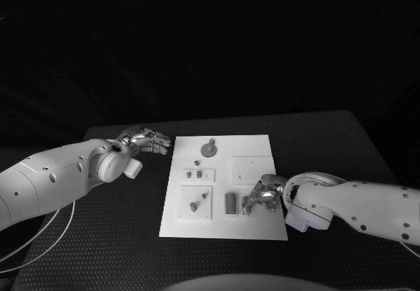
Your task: Assemble the parts on the task board
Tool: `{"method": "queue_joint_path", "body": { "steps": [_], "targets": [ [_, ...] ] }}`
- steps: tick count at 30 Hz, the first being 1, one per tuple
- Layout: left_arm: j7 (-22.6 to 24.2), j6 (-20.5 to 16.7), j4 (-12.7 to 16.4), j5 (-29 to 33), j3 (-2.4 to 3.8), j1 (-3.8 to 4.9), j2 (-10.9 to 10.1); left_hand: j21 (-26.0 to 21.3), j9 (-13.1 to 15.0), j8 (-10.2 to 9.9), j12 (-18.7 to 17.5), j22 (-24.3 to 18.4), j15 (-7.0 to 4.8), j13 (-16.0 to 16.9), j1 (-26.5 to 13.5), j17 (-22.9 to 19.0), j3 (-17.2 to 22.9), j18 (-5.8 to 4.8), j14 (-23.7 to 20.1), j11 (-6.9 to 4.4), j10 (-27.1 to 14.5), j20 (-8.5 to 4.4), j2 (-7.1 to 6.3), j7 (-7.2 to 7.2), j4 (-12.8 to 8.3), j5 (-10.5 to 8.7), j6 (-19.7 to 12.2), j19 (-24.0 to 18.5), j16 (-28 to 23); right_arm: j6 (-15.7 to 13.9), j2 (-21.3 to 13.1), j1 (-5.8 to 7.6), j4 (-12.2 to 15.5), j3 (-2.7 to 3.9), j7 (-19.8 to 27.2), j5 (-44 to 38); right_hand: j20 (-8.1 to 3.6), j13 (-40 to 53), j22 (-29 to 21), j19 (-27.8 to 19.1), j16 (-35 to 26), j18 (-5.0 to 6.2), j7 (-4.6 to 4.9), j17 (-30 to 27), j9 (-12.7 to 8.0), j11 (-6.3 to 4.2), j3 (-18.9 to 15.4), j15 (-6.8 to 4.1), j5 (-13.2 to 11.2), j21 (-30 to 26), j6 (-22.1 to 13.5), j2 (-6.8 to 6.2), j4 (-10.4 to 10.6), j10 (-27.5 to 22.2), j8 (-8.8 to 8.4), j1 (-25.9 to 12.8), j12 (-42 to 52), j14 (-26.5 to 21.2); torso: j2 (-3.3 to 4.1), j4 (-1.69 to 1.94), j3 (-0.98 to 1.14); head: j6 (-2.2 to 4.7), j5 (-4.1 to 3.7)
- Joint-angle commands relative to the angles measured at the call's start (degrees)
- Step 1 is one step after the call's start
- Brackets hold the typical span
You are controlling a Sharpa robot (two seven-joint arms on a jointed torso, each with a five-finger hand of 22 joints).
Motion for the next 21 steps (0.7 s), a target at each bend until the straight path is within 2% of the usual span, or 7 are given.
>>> {"method": "queue_joint_path", "body": {
  "steps": [1,14,21],
  "targets": [
    [0.3,0.9,0.1,0.3,0.03,0.04,0.2,0.3,0.0,0.3,0.1,0.1,0.44,-0.1,-0.4,0.1,0.2,-0.14,0.1,0.12,-0.1,0.06,0.0,-0.21,0.2,0.31,-0.3,-0.3,-0.3,2.3,0.2,-0.05,-0.5,-0.02,0.0,0.6,-0.31,-0.1,0.9,0.3,0.1,0.6,0.31,0.0,0.0,-0.07,-0.2,-0.07,0.1,0.2,0.1,1.47,0.0,0.6,0.23,0.9,0.2,-0.1,0.01,0.01,-0.03,-0.03,-0.01],
    [0.3,0.9,0.1,0.3,0.03,0.04,0.1,0.3,0.0,0.3,0.1,0.1,0.44,-0.1,-0.4,0.1,0.2,-0.14,0.1,0.12,-0.1,0.06,0.0,-0.2,0.3,0.34,-0.3,-0.3,-0.4,3.9,0.9,-0.12,-1.0,-0.04,-0.4,0.2,-0.28,-0.1,0.8,0.3,0.0,0.6,0.36,-0.2,-0.3,-0.03,-0.5,-0.16,0.2,0.0,0.1,1.43,0.1,0.5,0.21,-0.2,0.2,-0.1,0.0,-0.01,-0.01,-0.23,0.11],
    [0.3,0.9,0.1,0.3,0.03,0.04,0.1,0.3,0.0,0.3,0.1,0.1,0.44,-0.1,-0.5,0.2,0.2,-0.14,0.1,0.12,-0.1,0.07,0.0,-0.2,0.3,0.35,-0.3,-0.3,-0.4,3.8,1.3,-0.27,-1.6,-0.04,-0.4,0.1,-0.24,-0.1,0.7,0.5,0.0,0.6,0.4,-0.4,-0.5,0.0,-0.6,-0.18,0.2,-0.1,0.2,0.88,0.2,0.5,0.16,-1.4,0.1,-0.1,0.0,0.02,0.0,-0.31,0.18]
  ]
}}
